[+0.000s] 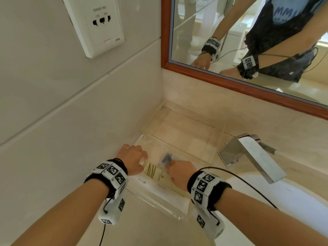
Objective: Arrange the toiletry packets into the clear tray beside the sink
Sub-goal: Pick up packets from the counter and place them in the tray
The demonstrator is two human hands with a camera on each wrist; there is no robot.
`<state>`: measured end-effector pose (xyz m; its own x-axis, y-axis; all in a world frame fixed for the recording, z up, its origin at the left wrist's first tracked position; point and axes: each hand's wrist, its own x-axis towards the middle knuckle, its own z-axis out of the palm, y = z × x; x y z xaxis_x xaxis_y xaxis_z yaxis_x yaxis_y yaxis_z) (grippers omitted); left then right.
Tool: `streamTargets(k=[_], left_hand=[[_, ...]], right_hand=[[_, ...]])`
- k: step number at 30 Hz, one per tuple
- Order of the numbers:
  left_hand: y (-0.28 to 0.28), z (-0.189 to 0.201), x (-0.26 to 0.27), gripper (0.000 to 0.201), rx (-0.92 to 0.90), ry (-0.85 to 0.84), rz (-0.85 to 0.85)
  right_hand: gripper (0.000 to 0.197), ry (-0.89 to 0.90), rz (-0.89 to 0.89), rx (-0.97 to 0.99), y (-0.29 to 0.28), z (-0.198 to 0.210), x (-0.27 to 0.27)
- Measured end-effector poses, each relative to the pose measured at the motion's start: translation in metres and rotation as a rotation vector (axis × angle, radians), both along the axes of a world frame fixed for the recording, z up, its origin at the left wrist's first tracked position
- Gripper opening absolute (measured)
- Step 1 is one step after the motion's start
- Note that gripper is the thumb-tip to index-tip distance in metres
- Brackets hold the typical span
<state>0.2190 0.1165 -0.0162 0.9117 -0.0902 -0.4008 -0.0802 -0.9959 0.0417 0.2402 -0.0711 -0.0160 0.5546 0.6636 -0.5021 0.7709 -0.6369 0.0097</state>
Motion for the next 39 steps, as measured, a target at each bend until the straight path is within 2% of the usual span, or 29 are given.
streamTargets(k=[3,9,17,27,31,39], left_hand=[[-0.003,0.011,0.000,0.041,-0.020,-0.026,0.007],[-0.020,0.049,0.011,0.036,-0.042,-0.138,-0.017],[-0.099,0.081,0.031,0.028,-0.103,-0.214,-0.214],[-0.293,0.120,0.025,0.021,-0.197,-0.362,-0.515],[-0.391,0.113,0.003,0.022,-0.221,-0.305,-0.645],[-0.575,0.075,-0.055,0.024,-0.306,-0.197,-0.848]], right_hand=[[0.033,-0.009,0.014,0.015,0.002,0.011,0.008],[0.036,-0.043,-0.097,0.109,-0.009,0.053,0.016],[0.031,-0.143,-0.252,0.169,-0.089,0.086,-0.004],[0.029,-0.244,-0.588,0.224,-0.273,0.108,-0.065],[0.027,-0.249,-0.741,0.183,-0.358,0.101,-0.101],[0.027,-0.173,-0.972,0.060,-0.521,0.074,-0.176]])
